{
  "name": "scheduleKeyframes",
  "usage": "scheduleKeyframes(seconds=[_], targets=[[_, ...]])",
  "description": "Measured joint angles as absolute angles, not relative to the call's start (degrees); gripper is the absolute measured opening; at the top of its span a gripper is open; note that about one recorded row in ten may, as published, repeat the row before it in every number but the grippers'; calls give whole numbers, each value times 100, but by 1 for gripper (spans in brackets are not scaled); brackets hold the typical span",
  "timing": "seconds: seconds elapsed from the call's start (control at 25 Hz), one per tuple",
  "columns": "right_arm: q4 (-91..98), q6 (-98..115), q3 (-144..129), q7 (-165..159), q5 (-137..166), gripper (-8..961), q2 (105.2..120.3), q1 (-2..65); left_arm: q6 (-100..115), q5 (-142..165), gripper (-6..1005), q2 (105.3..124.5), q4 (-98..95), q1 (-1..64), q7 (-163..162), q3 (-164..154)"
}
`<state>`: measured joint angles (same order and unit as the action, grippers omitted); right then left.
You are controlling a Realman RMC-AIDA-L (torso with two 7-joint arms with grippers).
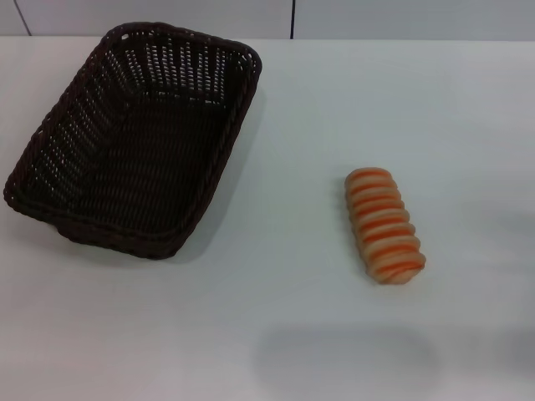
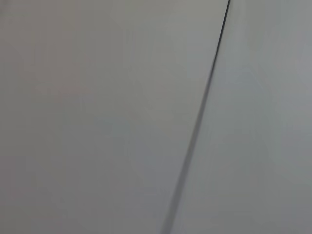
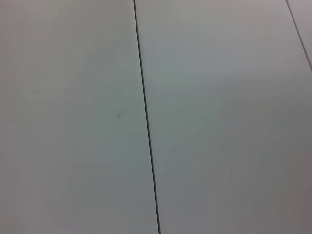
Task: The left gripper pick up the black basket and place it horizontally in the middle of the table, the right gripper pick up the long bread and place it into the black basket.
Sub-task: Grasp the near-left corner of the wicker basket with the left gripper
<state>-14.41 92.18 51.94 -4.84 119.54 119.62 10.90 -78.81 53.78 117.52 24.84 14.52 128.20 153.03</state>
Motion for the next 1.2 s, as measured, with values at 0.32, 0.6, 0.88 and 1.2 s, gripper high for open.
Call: scheduleKeyframes(seconds=[0.32,0.6,0.88,1.2], targets=[[-1454,9229,5195,-483,11966,678,11962,1068,-7250,7126,667,11510,4680,1346,8899,14287],[-1459,9235,5194,-483,11971,678,11962,1055,-6813,9675,640,11767,6981,1562,6808,14190],[-1470,9282,5194,-483,11971,678,11962,1002,-6746,11144,633,11789,7937,1735,5639,13708],[-1486,9291,5194,-483,11970,679,11962,974,-6766,13728,625,11790,8670,2152,3876,12572]])
